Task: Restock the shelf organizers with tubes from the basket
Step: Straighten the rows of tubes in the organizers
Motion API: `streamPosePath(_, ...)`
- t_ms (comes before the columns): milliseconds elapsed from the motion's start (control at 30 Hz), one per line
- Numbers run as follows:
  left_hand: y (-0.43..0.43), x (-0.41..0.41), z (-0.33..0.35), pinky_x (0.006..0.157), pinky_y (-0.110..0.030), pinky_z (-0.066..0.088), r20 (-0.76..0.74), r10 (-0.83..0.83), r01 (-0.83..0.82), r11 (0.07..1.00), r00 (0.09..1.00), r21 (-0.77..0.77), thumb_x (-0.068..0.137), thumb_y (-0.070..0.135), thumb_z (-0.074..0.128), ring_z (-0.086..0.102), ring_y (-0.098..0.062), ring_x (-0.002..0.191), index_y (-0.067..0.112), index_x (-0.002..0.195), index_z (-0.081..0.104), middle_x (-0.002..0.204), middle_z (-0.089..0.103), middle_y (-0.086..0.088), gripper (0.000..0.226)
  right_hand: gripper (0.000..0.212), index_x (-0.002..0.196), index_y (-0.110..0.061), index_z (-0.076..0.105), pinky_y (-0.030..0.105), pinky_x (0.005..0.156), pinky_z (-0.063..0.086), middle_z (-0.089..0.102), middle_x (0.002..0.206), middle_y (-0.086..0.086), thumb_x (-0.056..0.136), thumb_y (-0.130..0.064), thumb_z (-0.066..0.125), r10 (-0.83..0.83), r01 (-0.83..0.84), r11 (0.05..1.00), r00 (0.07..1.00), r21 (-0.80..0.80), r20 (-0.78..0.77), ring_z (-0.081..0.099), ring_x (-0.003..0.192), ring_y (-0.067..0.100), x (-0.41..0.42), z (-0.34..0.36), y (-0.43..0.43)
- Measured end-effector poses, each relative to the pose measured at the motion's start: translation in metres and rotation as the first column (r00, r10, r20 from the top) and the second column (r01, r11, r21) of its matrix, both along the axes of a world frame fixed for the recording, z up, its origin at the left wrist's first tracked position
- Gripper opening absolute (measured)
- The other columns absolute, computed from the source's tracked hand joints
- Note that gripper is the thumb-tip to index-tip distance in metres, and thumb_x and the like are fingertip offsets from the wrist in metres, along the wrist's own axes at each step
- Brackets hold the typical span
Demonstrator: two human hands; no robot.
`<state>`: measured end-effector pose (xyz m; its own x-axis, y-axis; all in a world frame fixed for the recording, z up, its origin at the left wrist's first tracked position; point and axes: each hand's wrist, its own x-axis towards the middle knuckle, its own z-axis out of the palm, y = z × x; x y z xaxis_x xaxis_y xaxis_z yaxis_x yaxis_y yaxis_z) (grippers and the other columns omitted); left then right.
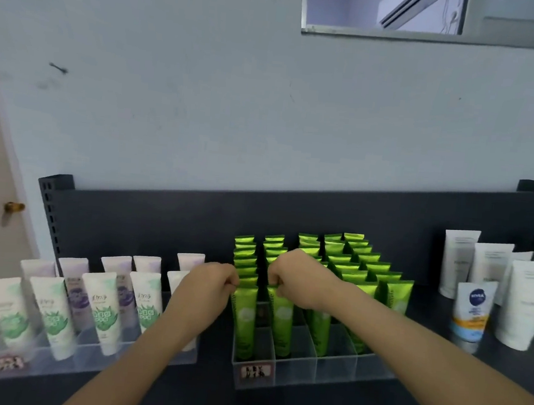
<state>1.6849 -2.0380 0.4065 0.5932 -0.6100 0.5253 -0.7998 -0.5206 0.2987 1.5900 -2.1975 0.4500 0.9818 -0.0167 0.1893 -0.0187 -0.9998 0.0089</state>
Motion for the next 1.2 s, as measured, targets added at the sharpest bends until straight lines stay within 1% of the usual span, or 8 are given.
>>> streamPosePath(333,-0.001,-0.011,0.008,0.067,-0.025,0.045,-0.018,0.065,-0.063,0.994,0.998,0.084,0.081,0.036,0.068,0.055,-0.01,0.081,0.021,0.093,0.063,0.087,0.059,0.006,0.019,0.023,0.112,-0.008,0.066,0.022,0.074,0.041,0.066,0.112,0.006,0.09,-0.009,0.058,0.044,-0.046,0.994,0.999,0.103,0.022,0.061,0.102,0.022,0.001,-0.004,-0.012)
streamPosePath(500,-0.007,-0.02,0.014,0.067,-0.023,0.041,0.098,0.017,-0.015,1.0,0.995,-0.022,0.084,0.042,0.064,0.052,-0.008,0.08,0.021,0.092,0.062,0.086,0.055,0.01,0.022,0.025,0.109,-0.012,0.069,0.026,0.079,0.048,0.07,0.103,0.004,0.085,-0.02,0.067,0.047,-0.053,0.99,0.998,0.132,0.047,0.063,0.095,0.018,-0.012,0.013,-0.02)
streamPosePath(600,-0.019,-0.025,0.019,0.075,-0.024,0.045,0.152,-0.063,0.075,0.994,0.986,-0.074,0.087,0.032,0.063,0.053,-0.006,0.084,0.021,0.098,0.066,0.089,0.057,0.012,0.016,0.021,0.101,-0.01,0.071,0.03,0.08,0.051,0.069,0.098,0.003,0.083,-0.021,0.07,0.013,-0.019,0.995,0.998,0.096,0.059,0.061,0.089,0.017,-0.023,0.026,-0.036)
streamPosePath(667,-0.029,-0.03,0.021,0.08,-0.027,0.048,0.171,-0.114,0.126,0.99,0.979,-0.061,0.089,0.028,0.061,0.056,-0.007,0.09,0.02,0.102,0.068,0.096,0.062,0.01,0.017,0.008,0.076,-0.016,0.066,0.028,0.067,0.049,0.063,0.08,-0.002,0.083,-0.018,0.068,-0.025,0.025,1.0,1.0,0.013,-0.012,0.058,0.082,0.021,-0.029,0.025,-0.044)
streamPosePath(733,-0.039,-0.035,0.022,0.083,-0.031,0.049,0.184,-0.152,0.155,0.988,0.971,-0.003,0.09,0.028,0.06,0.057,-0.01,0.095,0.02,0.104,0.067,0.101,0.063,0.008,0.019,0.032,0.061,-0.024,0.046,0.026,0.057,0.04,0.049,0.067,-0.007,0.083,-0.01,0.064,-0.063,0.06,0.997,0.996,-0.048,-0.066,0.052,0.078,0.023,-0.032,0.018,-0.047)
streamPosePath(800,-0.048,-0.038,0.023,0.084,-0.034,0.049,0.182,-0.164,0.156,0.986,0.97,0.058,0.091,0.031,0.058,0.057,-0.013,0.096,0.019,0.105,0.067,0.101,0.062,0.006,0.021,0.016,0.084,-0.016,0.06,0.028,0.068,0.044,0.061,0.085,0.001,0.083,0.0,0.058,-0.068,0.067,0.997,0.997,-0.047,-0.031,0.058,0.09,0.027,-0.031,0.009,-0.051)
streamPosePath(900,-0.055,-0.041,0.022,0.083,-0.034,0.049,0.184,-0.173,0.162,0.984,0.968,0.072,0.091,0.032,0.057,0.057,-0.012,0.097,0.021,0.107,0.067,0.102,0.062,0.007,0.021,0.04,0.118,-0.01,0.061,0.031,0.082,0.049,0.066,0.111,0.01,0.083,0.007,0.054,-0.062,0.062,0.998,0.998,0.007,-0.007,0.06,0.106,0.026,-0.03,0.004,-0.056)
streamPosePath(1200,-0.06,-0.045,0.024,0.083,-0.024,0.047,0.182,-0.208,0.197,0.977,0.961,0.078,0.093,0.031,0.055,0.056,-0.008,0.096,0.022,0.108,0.066,0.104,0.061,0.01,0.021,0.027,0.107,-0.009,0.069,0.029,0.086,0.051,0.069,0.108,0.007,0.084,0.002,0.061,-0.022,0.017,0.991,0.999,0.132,0.038,0.064,0.101,0.021,-0.034,0.003,-0.063)
